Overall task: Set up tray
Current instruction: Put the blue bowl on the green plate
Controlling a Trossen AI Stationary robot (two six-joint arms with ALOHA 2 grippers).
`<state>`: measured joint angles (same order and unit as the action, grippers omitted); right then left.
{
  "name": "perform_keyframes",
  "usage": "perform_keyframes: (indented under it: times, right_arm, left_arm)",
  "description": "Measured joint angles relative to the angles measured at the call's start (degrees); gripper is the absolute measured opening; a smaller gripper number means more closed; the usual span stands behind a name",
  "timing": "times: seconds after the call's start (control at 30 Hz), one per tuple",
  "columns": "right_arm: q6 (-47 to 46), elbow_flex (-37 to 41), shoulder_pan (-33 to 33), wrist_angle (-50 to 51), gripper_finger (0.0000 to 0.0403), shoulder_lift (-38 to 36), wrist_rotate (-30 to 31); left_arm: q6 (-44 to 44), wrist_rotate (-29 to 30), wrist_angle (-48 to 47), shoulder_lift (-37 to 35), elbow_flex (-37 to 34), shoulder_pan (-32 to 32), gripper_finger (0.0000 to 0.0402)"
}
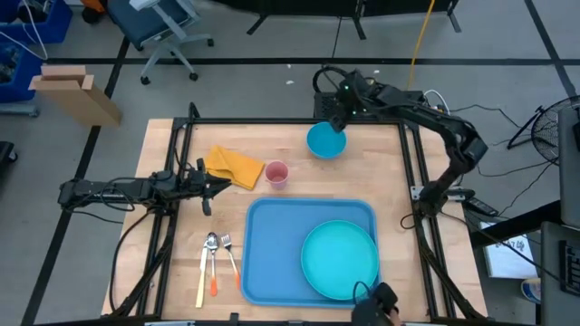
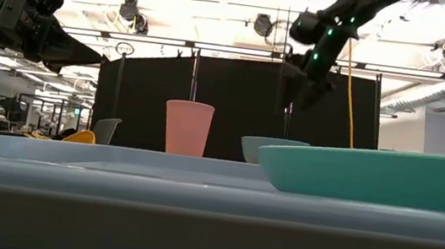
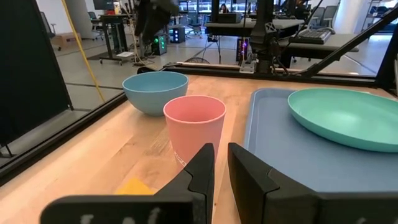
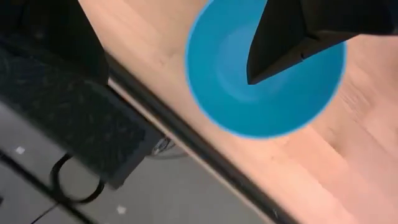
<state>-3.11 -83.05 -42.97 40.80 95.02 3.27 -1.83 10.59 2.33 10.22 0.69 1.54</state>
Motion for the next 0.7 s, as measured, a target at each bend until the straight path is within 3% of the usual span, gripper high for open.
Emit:
perform_keyframes:
  times: [0.7]
  right_arm:
    - [3.97,0.06,-0.18,3.7,0.0366,12.13,-0.59]
  left_arm:
    - [-0.94,0.0,-0.02,0.02,-0.02,-0.02,0.0049]
